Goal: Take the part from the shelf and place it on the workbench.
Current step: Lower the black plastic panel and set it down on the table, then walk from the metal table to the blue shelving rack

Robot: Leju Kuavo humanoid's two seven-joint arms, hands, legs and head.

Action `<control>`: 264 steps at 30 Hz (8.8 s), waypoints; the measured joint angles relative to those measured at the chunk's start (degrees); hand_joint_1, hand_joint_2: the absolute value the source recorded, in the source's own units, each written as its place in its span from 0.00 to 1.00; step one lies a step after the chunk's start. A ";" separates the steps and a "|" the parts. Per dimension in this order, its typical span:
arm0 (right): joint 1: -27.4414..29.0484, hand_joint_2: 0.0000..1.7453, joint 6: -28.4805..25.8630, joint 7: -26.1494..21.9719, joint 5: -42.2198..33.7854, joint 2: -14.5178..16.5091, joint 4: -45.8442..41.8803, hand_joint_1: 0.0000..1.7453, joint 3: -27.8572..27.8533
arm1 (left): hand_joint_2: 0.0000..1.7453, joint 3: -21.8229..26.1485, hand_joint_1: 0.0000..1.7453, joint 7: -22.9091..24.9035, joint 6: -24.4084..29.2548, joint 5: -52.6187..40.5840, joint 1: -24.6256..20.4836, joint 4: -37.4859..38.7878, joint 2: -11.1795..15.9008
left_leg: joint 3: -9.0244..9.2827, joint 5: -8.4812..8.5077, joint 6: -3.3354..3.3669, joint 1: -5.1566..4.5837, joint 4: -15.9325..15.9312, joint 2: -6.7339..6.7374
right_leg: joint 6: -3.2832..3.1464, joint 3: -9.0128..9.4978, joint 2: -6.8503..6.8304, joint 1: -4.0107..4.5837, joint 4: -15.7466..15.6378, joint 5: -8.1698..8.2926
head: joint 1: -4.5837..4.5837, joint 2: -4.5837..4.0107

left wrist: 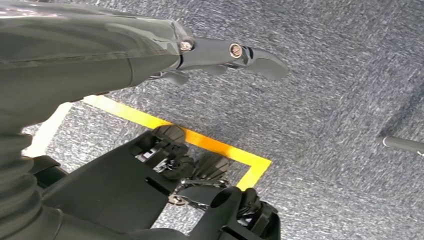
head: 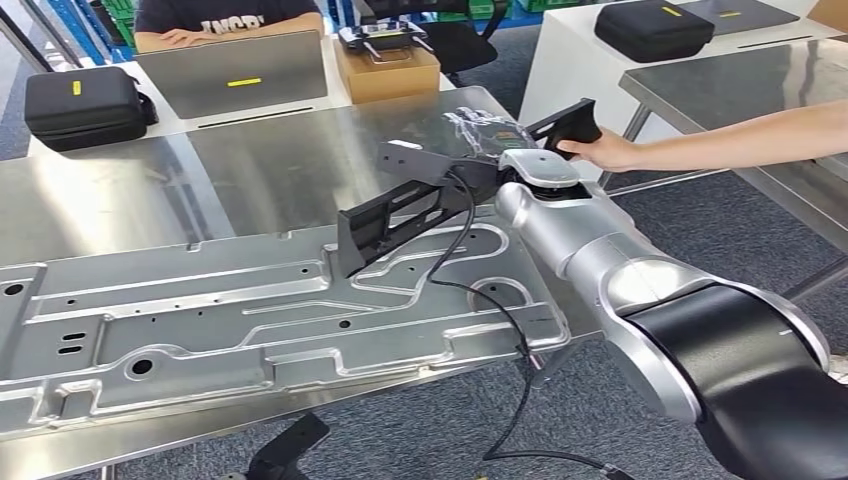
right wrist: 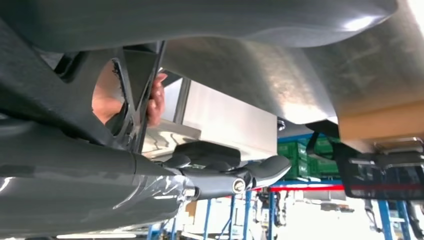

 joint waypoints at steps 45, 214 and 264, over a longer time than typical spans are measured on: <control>2.82 0.00 -24.41 -6.03 -1.33 0.47 -1.66 0.00 -0.98 | 1.00 0.25 0.00 1.22 0.98 -1.38 -0.36 0.00 0.12 | -0.06 0.00 0.00 -0.02 0.00 0.00 | 0.00 -0.07 -0.01 0.00 0.00 0.00 | 0.00 0.00; 3.44 1.00 -23.87 -6.37 5.14 0.76 -1.73 0.00 2.66 | 1.00 0.45 0.00 -0.69 3.93 -2.63 -0.90 0.00 -0.71 | -0.22 0.00 0.00 -0.01 0.11 -0.18 | 0.07 -0.09 -0.11 -0.01 -0.05 0.01 | 0.00 0.01; 3.34 0.00 -26.85 -13.26 0.95 2.86 -5.60 0.00 2.45 | 0.00 1.05 0.00 1.38 2.75 -1.89 -0.94 0.00 -0.73 | -0.15 0.01 0.00 0.01 0.11 -0.15 | 0.06 0.00 -0.08 0.00 -0.04 0.01 | 0.00 0.00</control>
